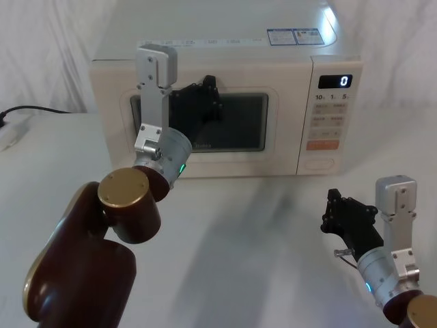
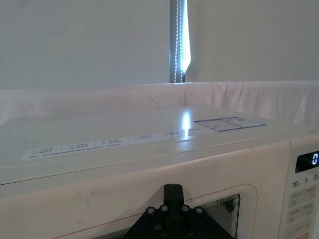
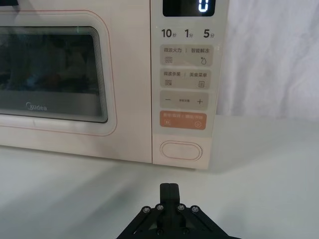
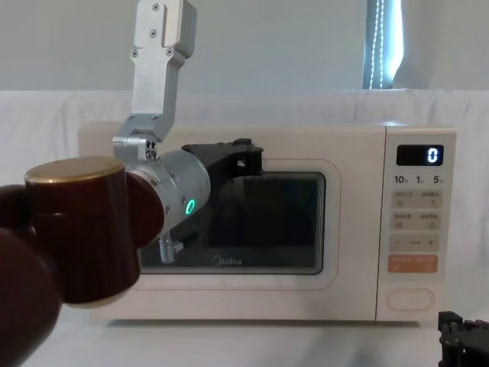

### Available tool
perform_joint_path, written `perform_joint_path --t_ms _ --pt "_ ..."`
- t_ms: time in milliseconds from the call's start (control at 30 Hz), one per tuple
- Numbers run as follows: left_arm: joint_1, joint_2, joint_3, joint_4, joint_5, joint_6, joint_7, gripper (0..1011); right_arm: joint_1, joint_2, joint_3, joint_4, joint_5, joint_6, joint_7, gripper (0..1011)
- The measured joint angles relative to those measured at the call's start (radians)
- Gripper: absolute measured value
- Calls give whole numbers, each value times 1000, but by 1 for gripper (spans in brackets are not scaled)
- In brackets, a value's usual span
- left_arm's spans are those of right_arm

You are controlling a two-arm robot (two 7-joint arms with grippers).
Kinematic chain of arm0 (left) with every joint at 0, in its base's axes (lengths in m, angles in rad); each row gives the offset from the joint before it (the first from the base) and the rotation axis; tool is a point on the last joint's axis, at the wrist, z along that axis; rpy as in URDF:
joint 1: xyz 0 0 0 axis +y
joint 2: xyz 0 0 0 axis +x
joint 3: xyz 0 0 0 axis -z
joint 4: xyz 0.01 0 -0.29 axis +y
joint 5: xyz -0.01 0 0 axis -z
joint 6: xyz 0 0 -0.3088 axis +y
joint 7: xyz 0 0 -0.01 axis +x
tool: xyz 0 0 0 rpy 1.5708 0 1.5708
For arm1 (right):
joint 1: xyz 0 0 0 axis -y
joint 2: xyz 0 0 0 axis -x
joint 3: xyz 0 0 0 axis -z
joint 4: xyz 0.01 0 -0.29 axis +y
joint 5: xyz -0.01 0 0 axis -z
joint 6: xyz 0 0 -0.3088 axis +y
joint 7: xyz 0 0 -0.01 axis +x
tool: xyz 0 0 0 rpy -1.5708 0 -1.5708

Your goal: Press the button to open the microwave door with one hand; close the microwave door with the other hand.

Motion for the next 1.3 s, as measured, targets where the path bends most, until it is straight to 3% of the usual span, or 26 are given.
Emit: perform_joint_path --t_ms 333,633,767,1000,1300 --pt "77 17 -9 -104 -17 5 -2 0 0 0 0 0 0 0 0 0" --pt "226 73 -35 -283 -43 48 -1 0 0 0 0 0 0 0 0 0" --pt "314 118 -63 -375 -76 67 -21 0 0 0 0 0 0 0 0 0" --pt "432 178 -122 -479 -126 74 -30 0 0 0 0 0 0 0 0 0" --pt "572 212 -172 -560 -151 37 -11 0 0 0 0 0 0 0 0 0"
